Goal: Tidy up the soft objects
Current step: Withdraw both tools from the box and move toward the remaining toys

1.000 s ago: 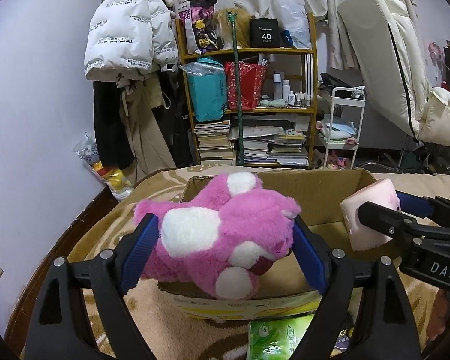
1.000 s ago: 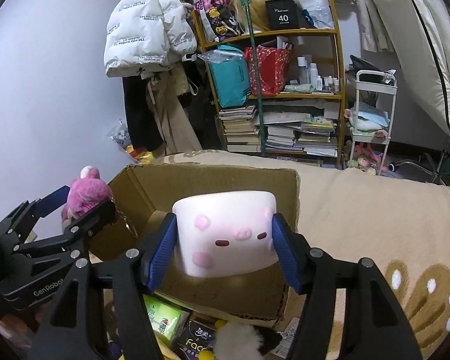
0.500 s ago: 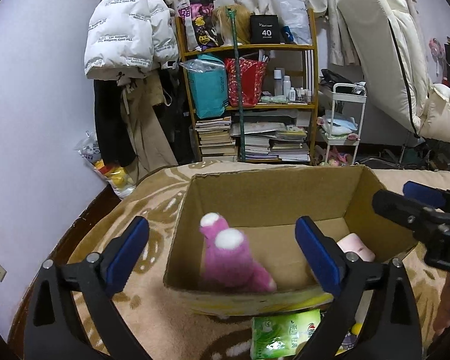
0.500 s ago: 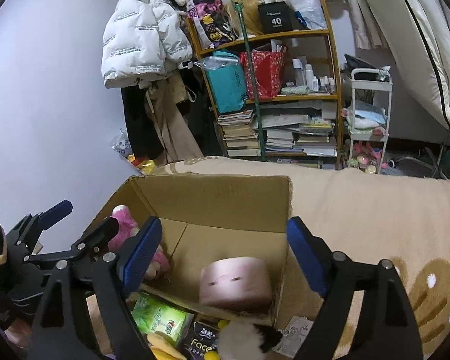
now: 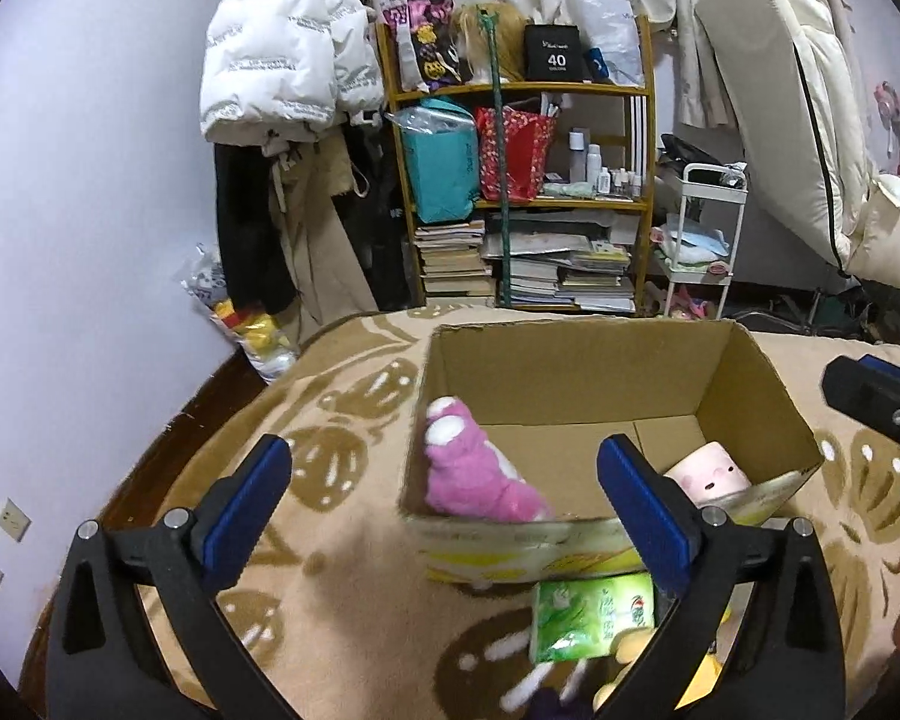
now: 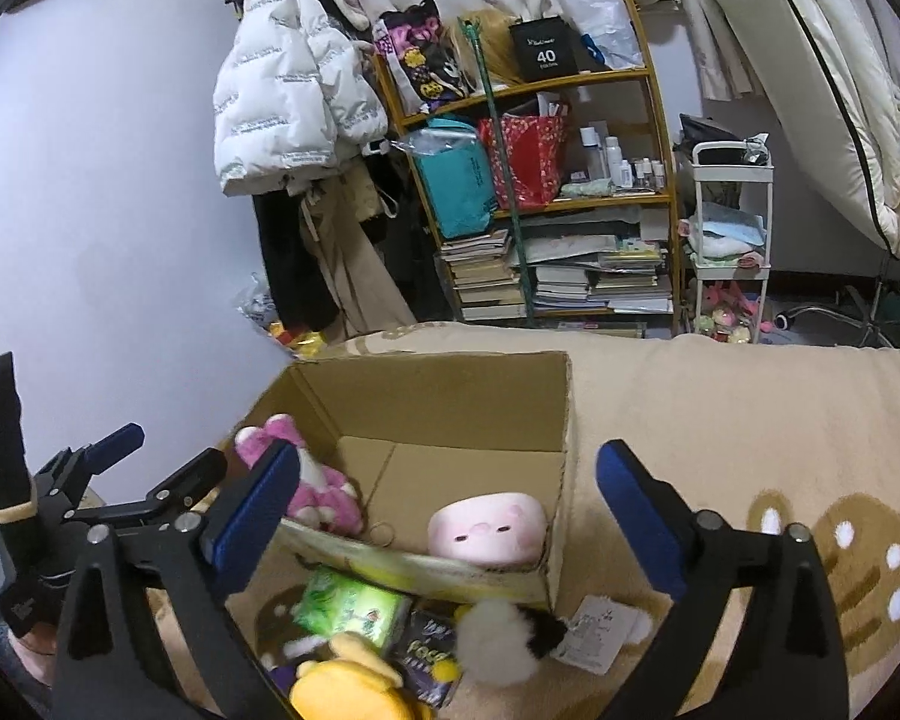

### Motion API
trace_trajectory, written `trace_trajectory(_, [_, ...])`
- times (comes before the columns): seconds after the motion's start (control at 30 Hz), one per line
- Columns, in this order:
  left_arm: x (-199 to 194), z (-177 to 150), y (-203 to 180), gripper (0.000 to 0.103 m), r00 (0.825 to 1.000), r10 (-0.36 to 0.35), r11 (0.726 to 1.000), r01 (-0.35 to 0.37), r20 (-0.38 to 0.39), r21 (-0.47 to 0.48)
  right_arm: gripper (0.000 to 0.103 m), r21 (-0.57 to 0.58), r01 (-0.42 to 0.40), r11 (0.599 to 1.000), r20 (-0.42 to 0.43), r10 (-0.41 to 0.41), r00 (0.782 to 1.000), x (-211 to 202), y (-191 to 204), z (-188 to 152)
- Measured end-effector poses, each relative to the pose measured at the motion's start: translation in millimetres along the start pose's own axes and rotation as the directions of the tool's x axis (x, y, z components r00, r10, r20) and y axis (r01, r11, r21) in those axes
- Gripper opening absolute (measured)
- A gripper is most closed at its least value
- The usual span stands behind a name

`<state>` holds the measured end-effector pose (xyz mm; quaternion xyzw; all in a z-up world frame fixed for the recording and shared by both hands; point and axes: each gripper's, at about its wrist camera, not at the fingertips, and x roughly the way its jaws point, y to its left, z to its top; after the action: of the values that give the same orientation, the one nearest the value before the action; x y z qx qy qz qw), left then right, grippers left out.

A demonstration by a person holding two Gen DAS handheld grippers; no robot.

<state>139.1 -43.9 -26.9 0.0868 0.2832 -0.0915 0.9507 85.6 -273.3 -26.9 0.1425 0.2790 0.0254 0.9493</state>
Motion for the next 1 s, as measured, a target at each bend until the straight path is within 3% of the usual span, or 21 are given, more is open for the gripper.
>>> trace_trajectory(0.3, [-39.3, -16.0, 5.7, 0.101, 0.999, 0.045, 0.999, -0.045, -0.017, 0.014, 0.103, -0.048, -0.003, 0.999, 0.003, 0.004, 1.0, -36.1, 17.8, -7.0])
trace_trajectory(0.83, [-89.9, -38.6, 8.8, 0.101, 0.996, 0.034, 0.999, -0.032, -0.077, 0.02, 0.103, -0.08, 0.024, 0.996, 0.0, -0.025, 1.0, -76.7, 33.9, -27.9])
trace_trajectory(1.0, [-99.0, -45.8, 16.6, 0.101, 0.992, -0.001, 0.999, -0.004, -0.125, -0.035, 0.103, -0.09, 0.027, 0.996, -0.022, -0.029, 0.999, -82.8, 39.8, -33.8])
